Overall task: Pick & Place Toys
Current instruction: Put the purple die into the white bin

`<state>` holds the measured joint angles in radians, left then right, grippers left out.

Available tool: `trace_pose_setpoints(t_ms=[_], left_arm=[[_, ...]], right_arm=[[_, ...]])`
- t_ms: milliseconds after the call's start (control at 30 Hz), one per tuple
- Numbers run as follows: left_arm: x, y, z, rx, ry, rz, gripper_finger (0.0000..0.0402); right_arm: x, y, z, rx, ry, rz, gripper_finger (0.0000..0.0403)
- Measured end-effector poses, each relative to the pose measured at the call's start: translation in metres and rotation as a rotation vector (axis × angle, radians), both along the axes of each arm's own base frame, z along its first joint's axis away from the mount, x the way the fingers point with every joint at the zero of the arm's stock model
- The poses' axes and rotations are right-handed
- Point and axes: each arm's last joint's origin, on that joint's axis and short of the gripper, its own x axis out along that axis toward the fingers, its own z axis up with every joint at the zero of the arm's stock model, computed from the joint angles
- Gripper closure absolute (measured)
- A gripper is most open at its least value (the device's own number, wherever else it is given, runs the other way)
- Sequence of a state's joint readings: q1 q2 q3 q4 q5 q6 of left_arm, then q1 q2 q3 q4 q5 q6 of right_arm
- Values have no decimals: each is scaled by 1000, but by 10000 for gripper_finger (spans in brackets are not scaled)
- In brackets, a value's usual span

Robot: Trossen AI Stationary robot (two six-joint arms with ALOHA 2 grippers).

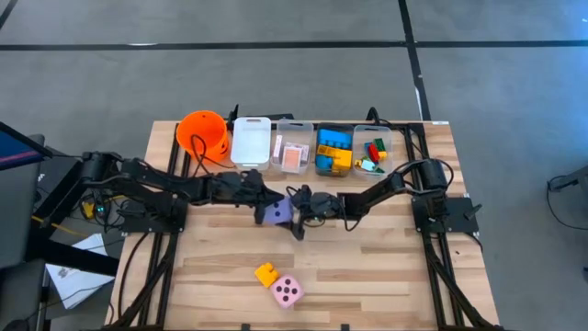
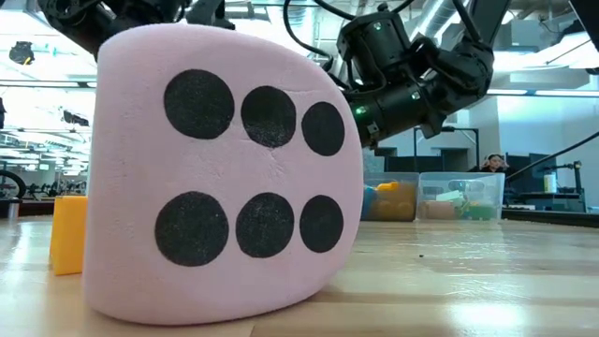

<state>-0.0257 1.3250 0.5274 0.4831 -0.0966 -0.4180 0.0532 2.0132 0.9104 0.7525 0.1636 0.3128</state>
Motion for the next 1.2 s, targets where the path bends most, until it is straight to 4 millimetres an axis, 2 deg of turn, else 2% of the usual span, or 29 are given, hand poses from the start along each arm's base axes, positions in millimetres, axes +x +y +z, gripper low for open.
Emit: trace_pose_setpoints(t_ms=[267, 1200], left_arm=[[-2, 0, 8, 81, -36, 8, 401], [0, 2, 18, 171, -132, 38, 401]], right_arm=[[0, -1, 1, 0, -9, -7, 3], [3, 1, 10, -2, -113, 8, 3]])
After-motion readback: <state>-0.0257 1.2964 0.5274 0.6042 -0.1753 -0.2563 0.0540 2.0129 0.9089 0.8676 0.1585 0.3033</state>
